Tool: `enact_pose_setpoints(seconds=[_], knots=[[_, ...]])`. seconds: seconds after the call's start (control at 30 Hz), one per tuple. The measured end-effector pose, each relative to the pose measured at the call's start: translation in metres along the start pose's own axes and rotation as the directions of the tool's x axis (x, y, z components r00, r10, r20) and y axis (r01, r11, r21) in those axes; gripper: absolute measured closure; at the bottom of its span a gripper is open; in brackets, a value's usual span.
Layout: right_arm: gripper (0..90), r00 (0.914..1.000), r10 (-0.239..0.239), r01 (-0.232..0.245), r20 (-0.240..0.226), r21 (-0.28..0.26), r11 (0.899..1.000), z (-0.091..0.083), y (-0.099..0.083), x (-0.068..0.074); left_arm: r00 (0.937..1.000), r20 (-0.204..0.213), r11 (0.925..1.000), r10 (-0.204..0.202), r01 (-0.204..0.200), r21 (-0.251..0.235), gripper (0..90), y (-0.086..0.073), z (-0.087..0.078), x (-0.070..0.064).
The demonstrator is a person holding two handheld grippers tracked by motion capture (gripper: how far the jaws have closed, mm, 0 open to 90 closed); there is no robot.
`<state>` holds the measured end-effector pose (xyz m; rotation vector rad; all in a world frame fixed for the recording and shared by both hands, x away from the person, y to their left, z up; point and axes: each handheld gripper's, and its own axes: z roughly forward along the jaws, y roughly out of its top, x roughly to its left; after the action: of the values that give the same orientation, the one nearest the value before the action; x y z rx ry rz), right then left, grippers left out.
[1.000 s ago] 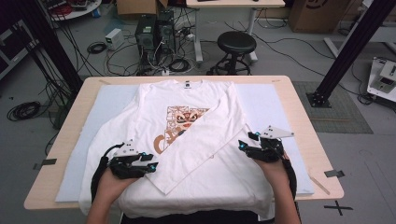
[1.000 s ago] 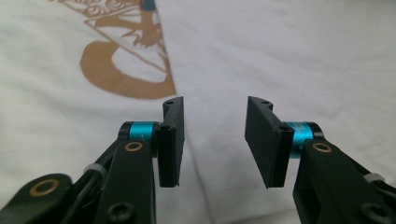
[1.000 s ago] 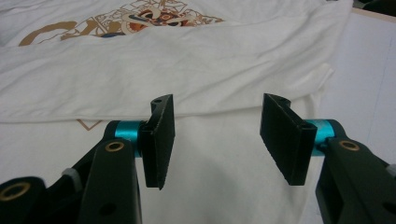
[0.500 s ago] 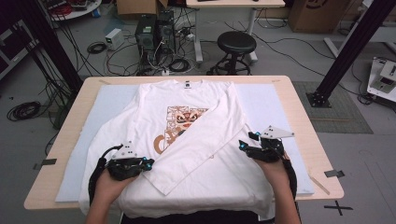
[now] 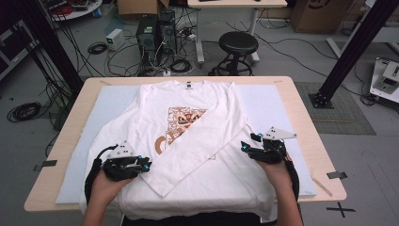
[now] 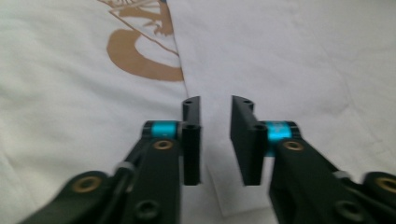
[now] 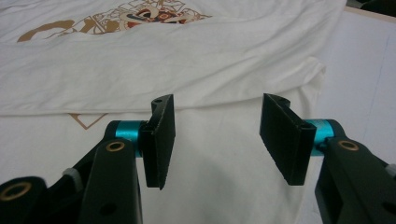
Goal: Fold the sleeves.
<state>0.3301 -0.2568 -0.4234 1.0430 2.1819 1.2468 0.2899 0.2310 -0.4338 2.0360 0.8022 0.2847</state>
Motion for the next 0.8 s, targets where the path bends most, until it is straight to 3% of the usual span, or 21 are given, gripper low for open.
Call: enact_pose_setpoints(seconds=[0.1, 0.23, 0.37, 0.5, 0.8], knots=[[46.3, 1.0000, -0.001, 0.001, 0.000, -0.001, 1.000, 0.001, 0.000, 0.000, 0.9985, -0.050, 0.9987, -0.025, 0.023, -0.046, 53.1, -0.001, -0.006, 0.005], [46.3, 1.0000, 0.000, 0.000, -0.003, 0.004, 1.000, 0.001, 0.000, 0.002, 0.9933, -0.098, 0.9956, -0.061, 0.054, -0.077, 47.7, -0.005, -0.014, 0.013], [46.3, 1.0000, -0.004, 0.004, -0.003, 0.005, 1.000, 0.001, 0.001, 0.002, 0.9849, -0.157, 0.9941, -0.072, 0.058, -0.091, 47.0, -0.007, -0.022, 0.019], [46.3, 1.0000, -0.006, 0.006, -0.003, 0.002, 1.000, 0.002, 0.001, 0.003, 0.9827, -0.166, 0.9903, -0.082, 0.061, -0.124, 46.1, -0.008, -0.030, 0.021], [44.3, 1.0000, -0.001, 0.001, 0.005, -0.010, 1.000, 0.001, 0.000, 0.001, 0.9793, -0.180, 0.9890, -0.094, 0.071, -0.130, 43.6, -0.012, -0.036, 0.029]])
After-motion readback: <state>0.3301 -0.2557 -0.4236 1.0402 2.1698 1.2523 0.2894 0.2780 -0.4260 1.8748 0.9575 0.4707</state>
